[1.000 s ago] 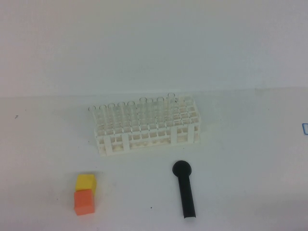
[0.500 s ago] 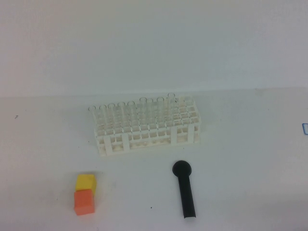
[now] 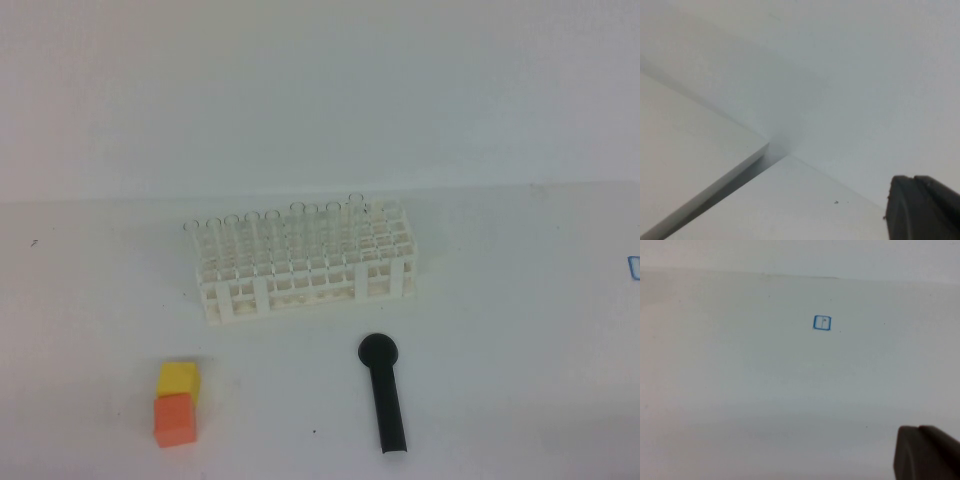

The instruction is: Place the test tubes

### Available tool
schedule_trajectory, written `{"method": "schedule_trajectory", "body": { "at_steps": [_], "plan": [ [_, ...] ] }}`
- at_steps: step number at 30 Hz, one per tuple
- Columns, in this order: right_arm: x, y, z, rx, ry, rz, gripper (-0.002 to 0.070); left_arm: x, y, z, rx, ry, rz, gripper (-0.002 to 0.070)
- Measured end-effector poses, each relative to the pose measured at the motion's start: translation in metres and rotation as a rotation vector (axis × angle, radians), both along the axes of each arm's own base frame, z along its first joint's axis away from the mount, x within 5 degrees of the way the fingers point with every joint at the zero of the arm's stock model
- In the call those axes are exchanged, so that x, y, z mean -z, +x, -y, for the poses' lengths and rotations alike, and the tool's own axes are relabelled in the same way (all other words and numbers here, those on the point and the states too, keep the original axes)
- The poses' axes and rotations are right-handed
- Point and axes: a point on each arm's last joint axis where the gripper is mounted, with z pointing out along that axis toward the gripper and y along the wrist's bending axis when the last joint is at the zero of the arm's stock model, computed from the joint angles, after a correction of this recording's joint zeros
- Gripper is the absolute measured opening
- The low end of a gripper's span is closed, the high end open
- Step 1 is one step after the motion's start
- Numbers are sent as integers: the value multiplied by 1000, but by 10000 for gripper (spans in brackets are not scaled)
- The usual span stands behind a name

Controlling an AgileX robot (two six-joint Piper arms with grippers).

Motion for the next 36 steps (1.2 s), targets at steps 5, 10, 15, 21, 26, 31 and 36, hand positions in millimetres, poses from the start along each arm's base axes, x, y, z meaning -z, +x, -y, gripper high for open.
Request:
{"method": "schedule_trajectory", "body": {
  "at_steps": [5,10,15,21,26,31,36],
  "plan": [
    [0,0,0,0,0,0,-1,2,0,1,15,-84,7,-1],
    [0,0,0,0,0,-3,-1,19,-2,-5,-64,-417,-70,-1],
    [0,0,0,0,0,-1,-1,24,0,3,23,-250,-198,-1],
    [0,0,0,-1,-2,-2,-1,10,5,24,257,336,-170,-1],
    [0,0,0,-1,-2,-3,-1,15,4,25,275,348,-223,-1],
    [0,0,0,-1,0,-3,-1,18,3,22,264,306,-356,-1],
    [0,0,0,-1,0,-3,-1,30,2,22,270,326,-393,-1]
  ]
}}
